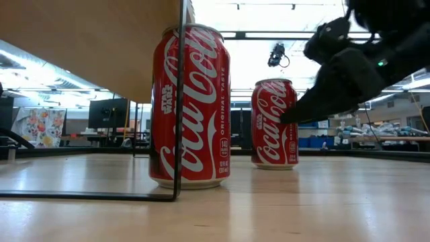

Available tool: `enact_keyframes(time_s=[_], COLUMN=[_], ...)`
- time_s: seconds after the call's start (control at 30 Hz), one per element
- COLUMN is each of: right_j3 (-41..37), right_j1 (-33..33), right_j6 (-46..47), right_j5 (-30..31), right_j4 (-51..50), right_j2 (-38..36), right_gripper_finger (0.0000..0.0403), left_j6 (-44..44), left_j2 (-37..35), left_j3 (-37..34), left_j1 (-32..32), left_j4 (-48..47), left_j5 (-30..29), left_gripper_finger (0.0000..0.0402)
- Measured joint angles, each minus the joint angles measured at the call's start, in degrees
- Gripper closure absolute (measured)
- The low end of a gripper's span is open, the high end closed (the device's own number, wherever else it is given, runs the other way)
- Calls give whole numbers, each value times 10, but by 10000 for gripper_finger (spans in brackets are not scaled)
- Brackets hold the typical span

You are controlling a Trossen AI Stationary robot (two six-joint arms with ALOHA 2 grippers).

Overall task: Place canned beverage on shelf
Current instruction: Put the right red silver soda can on the shelf

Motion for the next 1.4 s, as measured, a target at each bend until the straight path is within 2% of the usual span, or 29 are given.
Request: enact_keyframes(time_s=[0.27,0.53,0.7,0.87,1.07,1.17,1.27,1.4], right_j3=[10,11,41,116,264,333,382,420], right_j1=[-43,-33,-12,18,44,56,64,68], right_j6=[15,11,7,2,15,16,6,-28], right_j5=[-45,-77,-86,-59,-41,-34,-10,-5], right_j4=[42,80,73,-27,-278,-368,-406,-402], right_j2=[33,34,34,32,32,32,31,31], right_gripper_finger=[11,91,93,83,81,81,81,81], left_j6=[-6,-5,-6,-14,-15,-15,-15,-15], left_j2=[0,0,0,0,0,0,0,0], left_j3=[0,0,0,0,0,0,0,0], left_j1=[0,0,0,0,0,0,0,0], left_j4=[-1,-1,-1,-9,-10,-10,-10,-10], left_j5=[0,0,0,0,0,0,0,0], left_gripper_finger=[322,322,322,322,322,322,322,322])
